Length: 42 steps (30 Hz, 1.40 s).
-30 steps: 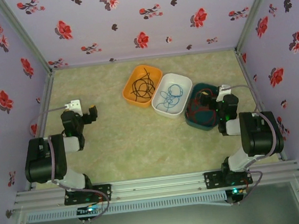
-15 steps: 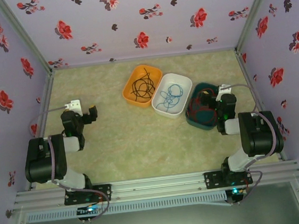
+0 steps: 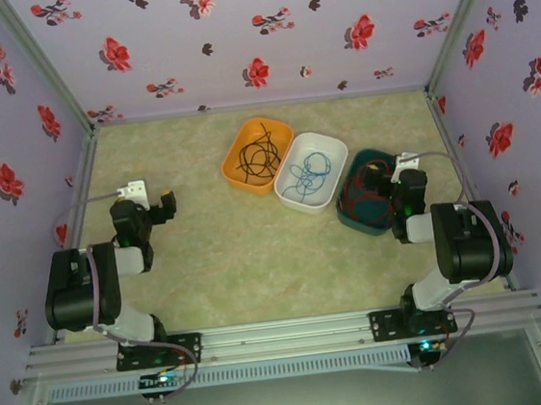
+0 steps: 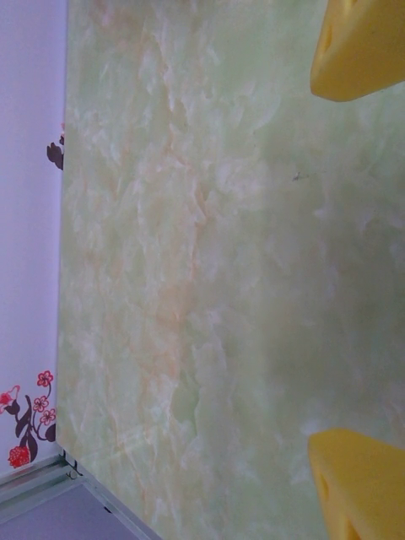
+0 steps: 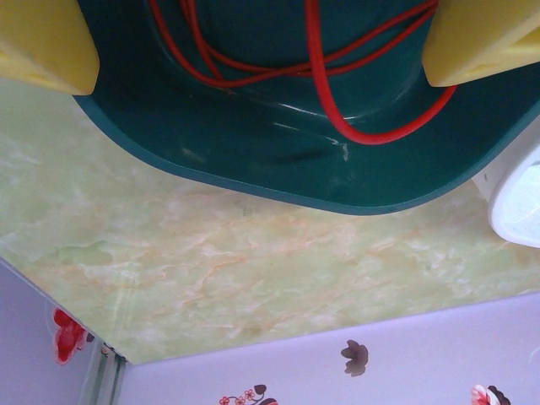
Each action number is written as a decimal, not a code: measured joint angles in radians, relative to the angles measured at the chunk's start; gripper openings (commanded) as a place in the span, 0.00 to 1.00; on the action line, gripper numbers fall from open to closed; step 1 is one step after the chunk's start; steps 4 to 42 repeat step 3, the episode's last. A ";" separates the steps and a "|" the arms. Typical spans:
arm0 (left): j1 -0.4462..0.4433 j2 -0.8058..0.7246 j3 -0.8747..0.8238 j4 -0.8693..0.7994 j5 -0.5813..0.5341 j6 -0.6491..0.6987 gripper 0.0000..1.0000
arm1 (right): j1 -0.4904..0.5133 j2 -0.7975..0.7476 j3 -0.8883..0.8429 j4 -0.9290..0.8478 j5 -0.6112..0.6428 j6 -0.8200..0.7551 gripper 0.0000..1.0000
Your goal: Untangle the cables
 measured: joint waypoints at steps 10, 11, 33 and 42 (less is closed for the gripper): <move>0.000 0.000 0.000 -0.002 0.000 0.000 1.00 | 0.000 0.000 0.000 0.000 0.000 0.000 0.99; 0.000 0.000 0.000 -0.002 0.000 0.000 1.00 | 0.000 0.000 0.000 0.000 0.000 0.000 0.99; 0.000 0.000 0.000 -0.002 0.000 0.000 1.00 | 0.000 0.000 0.000 0.000 0.000 0.000 0.99; 0.000 0.000 0.000 -0.002 0.000 0.000 1.00 | 0.000 0.000 0.000 0.000 0.000 0.000 0.99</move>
